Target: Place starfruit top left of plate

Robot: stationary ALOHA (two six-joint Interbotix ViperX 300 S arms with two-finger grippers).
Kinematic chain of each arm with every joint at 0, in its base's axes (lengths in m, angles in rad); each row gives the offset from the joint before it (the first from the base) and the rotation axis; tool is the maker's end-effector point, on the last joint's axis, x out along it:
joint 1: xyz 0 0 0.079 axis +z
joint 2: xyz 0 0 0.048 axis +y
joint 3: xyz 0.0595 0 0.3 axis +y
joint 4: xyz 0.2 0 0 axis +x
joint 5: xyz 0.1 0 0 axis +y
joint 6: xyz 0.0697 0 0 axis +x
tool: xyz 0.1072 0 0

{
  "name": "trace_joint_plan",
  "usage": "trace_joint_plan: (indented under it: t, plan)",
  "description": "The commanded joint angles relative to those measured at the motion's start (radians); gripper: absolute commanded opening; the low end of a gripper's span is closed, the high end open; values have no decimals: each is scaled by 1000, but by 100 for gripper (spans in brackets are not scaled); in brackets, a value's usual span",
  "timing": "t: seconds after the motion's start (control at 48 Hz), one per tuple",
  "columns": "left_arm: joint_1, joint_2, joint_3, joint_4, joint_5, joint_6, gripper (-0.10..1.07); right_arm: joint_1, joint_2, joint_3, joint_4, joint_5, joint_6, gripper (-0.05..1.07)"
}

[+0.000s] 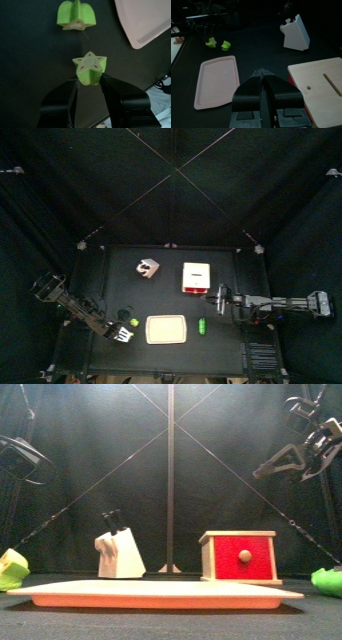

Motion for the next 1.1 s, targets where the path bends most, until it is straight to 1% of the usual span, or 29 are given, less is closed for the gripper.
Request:
trace_joint_plan:
  t: [0.0, 0.104, 0.396, 0.812, 1.083]
  plan:
    - [23, 0, 2, 20, -29, 6, 69, -5, 3, -11, 2, -5, 0, 1]
    - [35, 0, 11, 23, -34, 12, 69, -5, 3, -9, 2, -5, 0, 1]
    - [43, 0, 28, 37, -34, 12, 71, -5, 3, -9, 2, -5, 0, 1]
    - [57, 12, 34, 80, -31, 12, 85, -8, 3, -9, 2, -5, 0, 1]
    - [58, 3, 34, 81, -26, 12, 86, -8, 3, -8, 2, -5, 0, 1]
